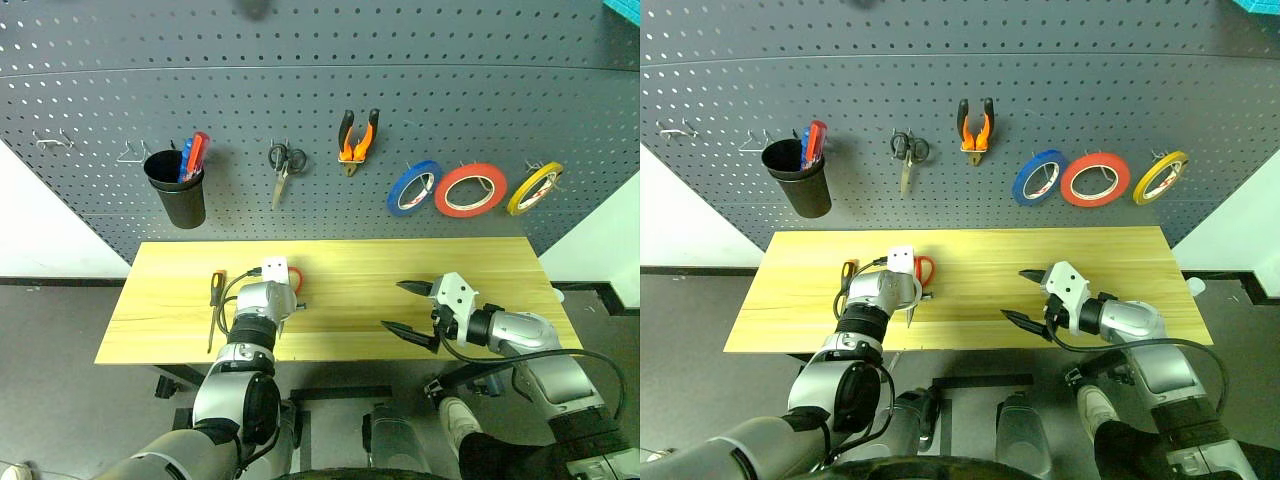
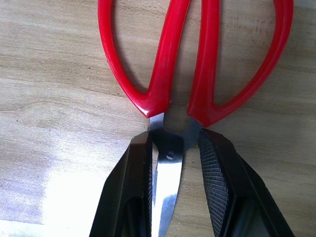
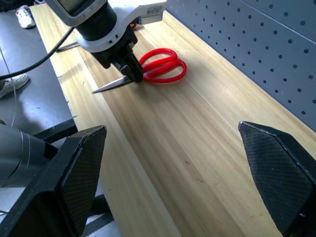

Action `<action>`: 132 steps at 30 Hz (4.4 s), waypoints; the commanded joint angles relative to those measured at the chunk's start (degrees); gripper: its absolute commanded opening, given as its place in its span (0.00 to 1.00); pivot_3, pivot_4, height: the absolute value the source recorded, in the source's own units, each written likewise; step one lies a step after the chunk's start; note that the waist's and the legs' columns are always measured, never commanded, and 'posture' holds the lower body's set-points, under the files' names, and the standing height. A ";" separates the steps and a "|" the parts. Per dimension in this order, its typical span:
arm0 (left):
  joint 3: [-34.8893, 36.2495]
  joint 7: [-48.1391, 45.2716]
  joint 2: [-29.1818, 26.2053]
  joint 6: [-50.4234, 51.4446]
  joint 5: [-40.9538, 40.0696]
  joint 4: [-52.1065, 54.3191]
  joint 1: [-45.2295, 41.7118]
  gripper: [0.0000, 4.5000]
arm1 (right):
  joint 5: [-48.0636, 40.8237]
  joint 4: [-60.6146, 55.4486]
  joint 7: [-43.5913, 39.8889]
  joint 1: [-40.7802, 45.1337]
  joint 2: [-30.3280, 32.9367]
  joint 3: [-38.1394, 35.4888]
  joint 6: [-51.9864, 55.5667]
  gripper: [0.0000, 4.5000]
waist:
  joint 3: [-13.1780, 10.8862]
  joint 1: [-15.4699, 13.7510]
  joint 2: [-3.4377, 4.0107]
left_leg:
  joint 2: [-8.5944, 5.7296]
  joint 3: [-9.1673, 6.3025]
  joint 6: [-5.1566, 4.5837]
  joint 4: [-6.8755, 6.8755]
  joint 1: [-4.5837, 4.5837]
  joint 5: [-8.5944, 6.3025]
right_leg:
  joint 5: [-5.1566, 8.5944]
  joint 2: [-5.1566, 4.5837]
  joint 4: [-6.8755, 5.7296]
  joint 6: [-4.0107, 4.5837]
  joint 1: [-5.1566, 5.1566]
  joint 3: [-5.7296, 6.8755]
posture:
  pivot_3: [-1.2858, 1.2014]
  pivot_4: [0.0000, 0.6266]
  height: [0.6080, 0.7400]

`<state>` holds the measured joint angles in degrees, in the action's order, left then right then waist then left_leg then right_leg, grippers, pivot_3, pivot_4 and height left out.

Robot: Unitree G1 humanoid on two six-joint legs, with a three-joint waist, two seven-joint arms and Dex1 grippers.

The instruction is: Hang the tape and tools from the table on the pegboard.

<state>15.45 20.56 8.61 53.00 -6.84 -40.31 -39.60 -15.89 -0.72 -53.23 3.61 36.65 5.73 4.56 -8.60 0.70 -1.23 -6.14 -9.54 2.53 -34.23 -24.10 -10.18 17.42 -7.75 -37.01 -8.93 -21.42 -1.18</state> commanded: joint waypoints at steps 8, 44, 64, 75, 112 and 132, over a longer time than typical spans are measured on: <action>-6.80 -9.08 -4.52 5.91 -0.69 20.87 6.56 0.22 | -6.31 -3.42 -5.47 2.68 -1.79 -3.78 -2.41 1.00 | -0.03 0.58 -0.02 | 0.01 -0.01 -0.06 0.01 -0.10 0.04 | -0.08 0.02 -0.02 0.13 -0.13 -0.02 | 0.49 0.18 0.91; -10.65 -39.70 -21.14 -54.27 -0.12 31.44 15.58 0.22 | -24.43 -14.02 -7.82 13.42 -6.34 -9.58 8.81 1.00 | 0.19 -0.50 0.17 | 0.03 0.04 -0.06 -0.05 -0.16 0.08 | -0.25 0.06 -0.03 0.26 -0.22 -0.11 | 0.49 0.10 0.91; -2.11 -27.94 -24.92 -5.25 -2.17 17.65 12.60 0.91 | -12.58 -10.66 -8.79 5.52 -5.26 -5.64 2.69 1.00 | 0.47 1.16 0.27 | 0.03 -0.03 -0.05 -0.10 0.06 0.10 | -0.27 0.09 -0.25 0.24 -0.10 -0.10 | 0.49 0.13 0.91; -2.35 -28.08 -29.04 -11.76 0.13 -9.71 4.82 1.00 | -10.75 -10.10 -7.87 0.97 -5.45 -5.59 1.09 1.00 | 0.54 1.70 0.21 | 0.02 -0.06 -0.03 -0.12 0.19 0.10 | -0.27 0.07 -0.23 0.23 0.06 -0.07 | 0.48 0.14 0.91; 9.23 -65.93 -35.36 -34.20 -32.19 58.10 39.40 0.12 | -38.03 -13.84 -6.29 16.63 -5.67 -14.91 16.80 1.00 | 0.77 1.40 0.40 | 0.59 0.05 0.16 0.03 0.39 -0.01 | -0.19 0.17 -0.09 0.88 0.04 -0.22 | 0.50 0.13 0.91; 8.25 -47.81 -42.26 -61.06 -11.98 24.83 0.37 0.12 | -32.71 -17.79 -5.72 15.73 -6.60 -11.71 17.71 1.00 | 1.09 0.51 0.21 | 0.57 0.74 -0.04 0.05 0.49 0.09 | -0.44 0.23 -0.10 0.41 0.14 -0.30 | 0.49 0.08 0.91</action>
<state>23.92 -27.20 -33.30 -5.09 -19.68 -14.86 -36.99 -48.06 -16.09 -59.45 19.30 30.28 -4.84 22.32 -7.51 1.21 -1.02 -5.55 -8.81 2.49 -34.18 -23.61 -10.09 16.98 -7.52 -37.11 -8.52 -21.30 -1.48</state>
